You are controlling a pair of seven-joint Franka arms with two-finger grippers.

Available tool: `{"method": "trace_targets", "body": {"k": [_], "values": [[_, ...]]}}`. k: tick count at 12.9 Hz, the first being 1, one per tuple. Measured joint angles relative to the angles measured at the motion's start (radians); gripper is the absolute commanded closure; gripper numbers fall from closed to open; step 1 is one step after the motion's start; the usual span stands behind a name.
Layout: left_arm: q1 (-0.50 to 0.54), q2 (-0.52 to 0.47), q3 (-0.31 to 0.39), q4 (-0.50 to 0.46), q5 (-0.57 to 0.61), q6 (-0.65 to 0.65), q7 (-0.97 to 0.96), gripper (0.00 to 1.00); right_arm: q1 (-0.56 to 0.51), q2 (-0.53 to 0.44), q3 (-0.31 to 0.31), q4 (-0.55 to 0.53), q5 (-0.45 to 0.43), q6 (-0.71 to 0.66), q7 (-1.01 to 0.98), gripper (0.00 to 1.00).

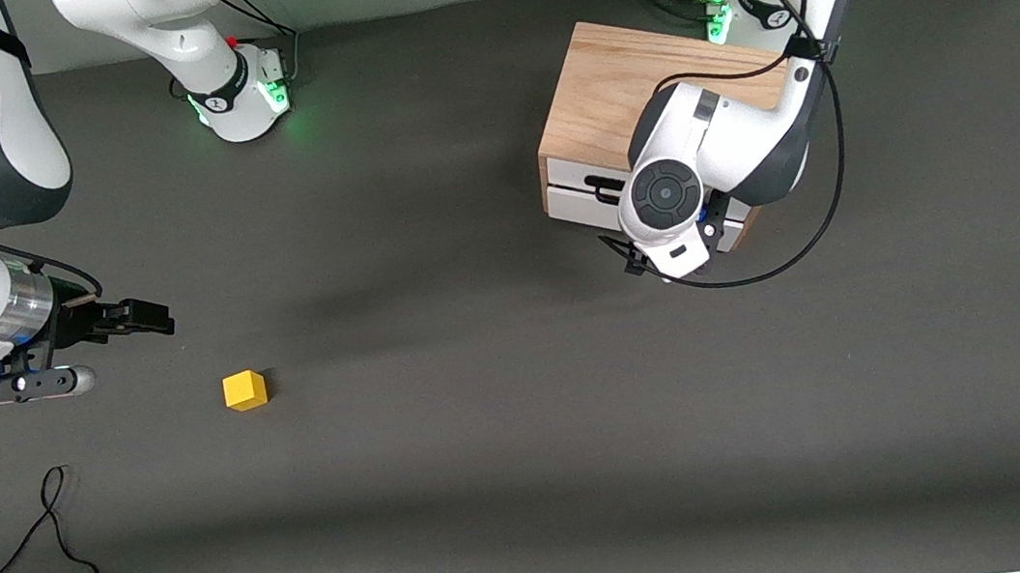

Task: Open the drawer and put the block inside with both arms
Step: 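Pull the drawer handle outward with the left gripper while the right gripper approaches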

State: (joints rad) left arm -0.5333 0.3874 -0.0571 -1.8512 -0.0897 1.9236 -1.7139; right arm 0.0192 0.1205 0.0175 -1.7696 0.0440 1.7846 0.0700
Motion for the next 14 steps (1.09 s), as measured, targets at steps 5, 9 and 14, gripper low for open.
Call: {"method": "trace_targets", "body": {"k": [5,9,14], "values": [[0.000,0.015,0.000,0.002,0.000,0.034,0.001,0.00,0.000,0.000,0.000,-0.022,0.000,0.026,-0.003,0.00],[0.000,0.023,0.000,0.014,0.000,0.051,0.001,0.00,0.000,0.000,0.000,-0.024,0.000,0.029,-0.022,0.00],[0.000,0.090,0.002,0.131,0.000,0.054,0.003,0.00,0.000,-0.001,0.000,-0.085,0.000,0.110,-0.026,0.00]]}}
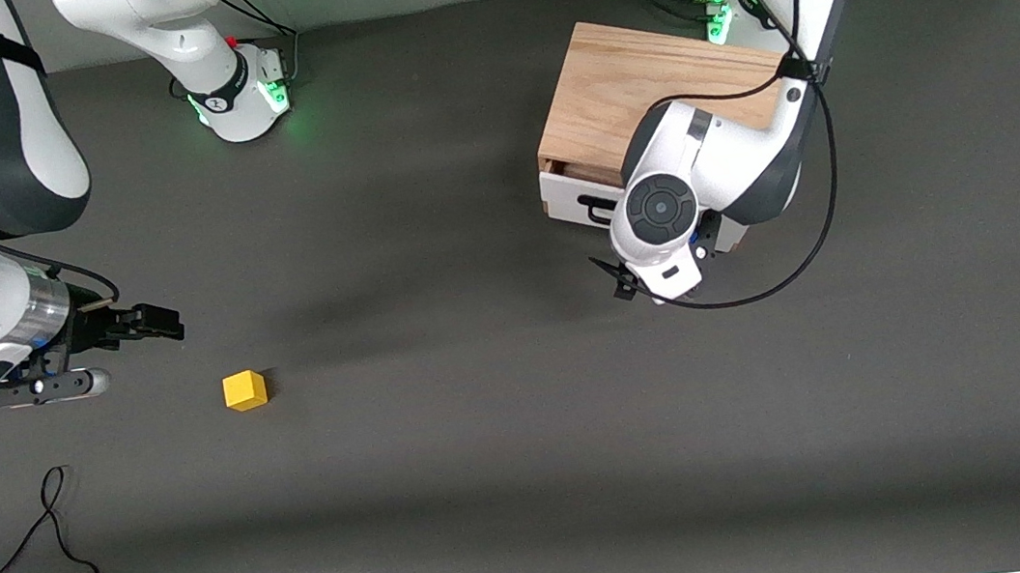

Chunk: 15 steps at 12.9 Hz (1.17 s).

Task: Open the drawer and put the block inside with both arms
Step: 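Pull the drawer handle outward with the left gripper while the right gripper approaches, then grasp the yellow cube with the right gripper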

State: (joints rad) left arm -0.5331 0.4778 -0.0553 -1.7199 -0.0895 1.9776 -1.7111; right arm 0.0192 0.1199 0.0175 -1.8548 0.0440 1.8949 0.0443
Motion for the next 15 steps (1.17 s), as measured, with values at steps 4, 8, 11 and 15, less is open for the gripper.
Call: {"method": "trace_targets", "body": {"k": [4,8,11,15], "values": [[0.002,0.058,0.003,0.089,0.002,-0.015,0.005,0.00,0.000,-0.001,0.000,-0.069,0.000,0.071,-0.001,0.00],[0.002,0.114,0.007,0.183,0.002,-0.009,0.006,0.00,0.000,0.000,0.000,-0.147,0.000,0.176,-0.003,0.00],[0.002,0.156,0.007,0.256,0.029,0.000,0.006,0.00,0.000,0.022,0.000,-0.166,0.000,0.229,-0.057,0.00],[0.002,0.196,0.007,0.320,0.041,0.055,0.006,0.00,-0.005,0.112,-0.022,-0.176,0.000,0.351,-0.147,0.00]]}}
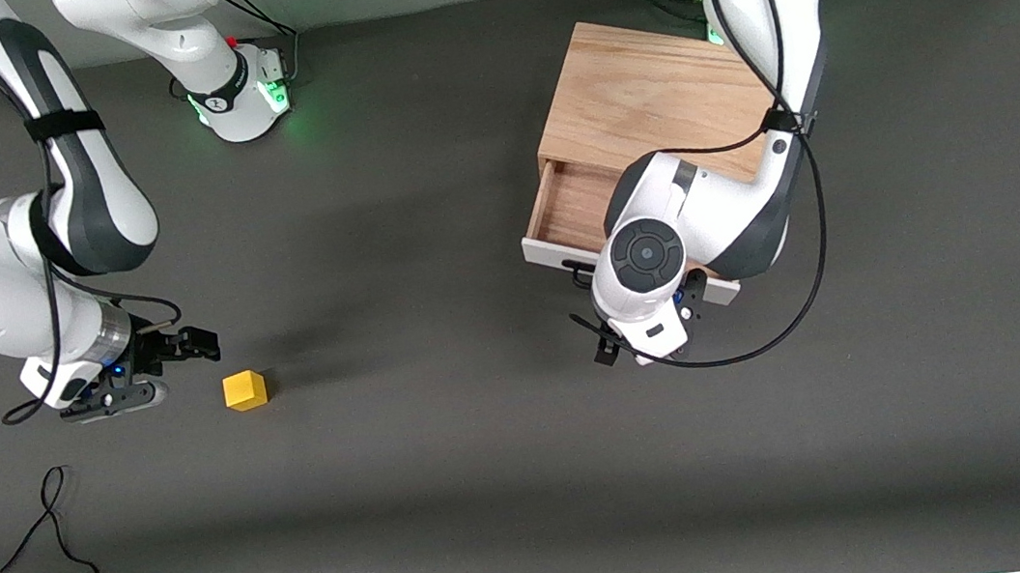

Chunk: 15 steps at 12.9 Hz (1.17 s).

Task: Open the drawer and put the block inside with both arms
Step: 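Grasp the yellow cube with the right gripper, then lift the yellow cube with the right gripper while the left gripper withdraws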

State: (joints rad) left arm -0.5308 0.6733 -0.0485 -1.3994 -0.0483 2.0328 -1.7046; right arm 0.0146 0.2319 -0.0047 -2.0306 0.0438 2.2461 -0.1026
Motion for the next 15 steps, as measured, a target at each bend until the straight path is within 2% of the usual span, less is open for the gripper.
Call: {"method": "trace_targets", "body": {"k": [5,9,10,13,15], "values": [[0.000,0.007,0.000,0.024,0.027,0.069,0.000,0.00,0.004,0.158,0.000,-0.019,0.000,0.211,-0.005,0.00],[0.000,0.008,0.003,0.070,0.033,0.080,0.000,0.00,0.005,0.219,0.001,-0.024,-0.001,0.271,-0.007,0.01],[0.001,0.008,0.012,0.086,0.035,0.080,0.000,0.00,0.005,0.229,0.001,-0.025,-0.001,0.282,-0.008,0.07],[0.035,-0.023,0.047,0.155,0.037,0.009,0.156,0.00,0.007,0.259,0.001,-0.025,-0.001,0.308,-0.010,0.50],[0.094,-0.093,0.048,0.174,0.036,-0.093,0.315,0.00,0.007,0.266,0.001,-0.025,-0.001,0.310,-0.010,0.70]]}}
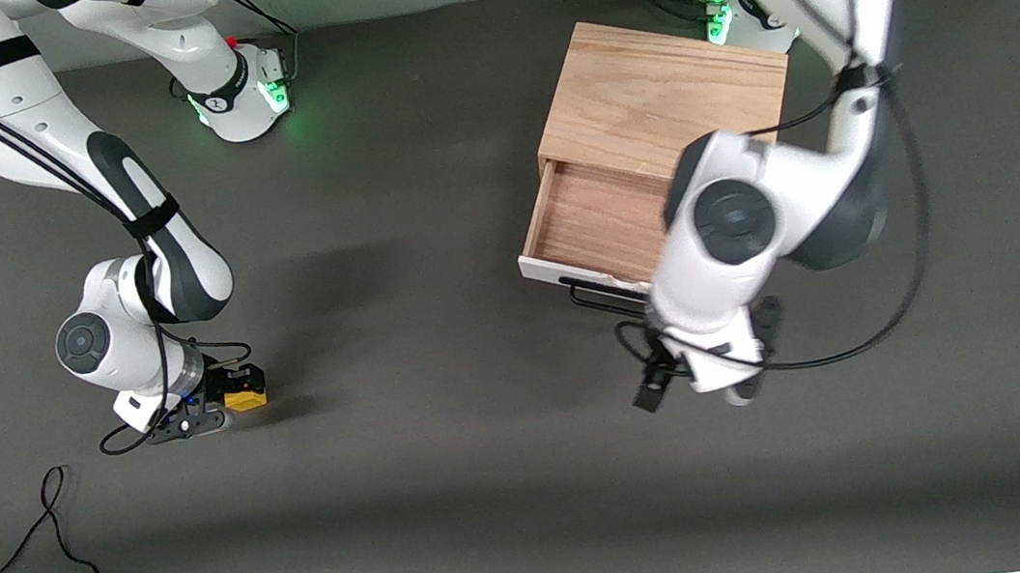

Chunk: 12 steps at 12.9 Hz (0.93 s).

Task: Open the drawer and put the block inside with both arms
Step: 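Lift the yellow cube with the right gripper while the left gripper withdraws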

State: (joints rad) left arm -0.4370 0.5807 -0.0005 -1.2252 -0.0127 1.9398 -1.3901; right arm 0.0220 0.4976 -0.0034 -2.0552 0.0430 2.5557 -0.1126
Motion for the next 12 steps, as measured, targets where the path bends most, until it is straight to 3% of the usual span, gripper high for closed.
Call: {"method": "trace_targets", "body": {"k": [5,9,12], "values": [[0.145,-0.182,0.003,0.003,-0.027,-0.317,0.414,0.00,0.011,-0.014,0.005,0.048,0.000,-0.063,0.001,0.73],[0.290,-0.263,0.006,-0.001,-0.037,-0.504,0.819,0.00,0.052,-0.073,0.007,0.259,0.000,-0.415,0.086,0.73],[0.333,-0.302,0.009,-0.034,-0.035,-0.539,1.034,0.00,0.136,-0.098,0.010,0.473,0.001,-0.689,0.275,0.73]]}}
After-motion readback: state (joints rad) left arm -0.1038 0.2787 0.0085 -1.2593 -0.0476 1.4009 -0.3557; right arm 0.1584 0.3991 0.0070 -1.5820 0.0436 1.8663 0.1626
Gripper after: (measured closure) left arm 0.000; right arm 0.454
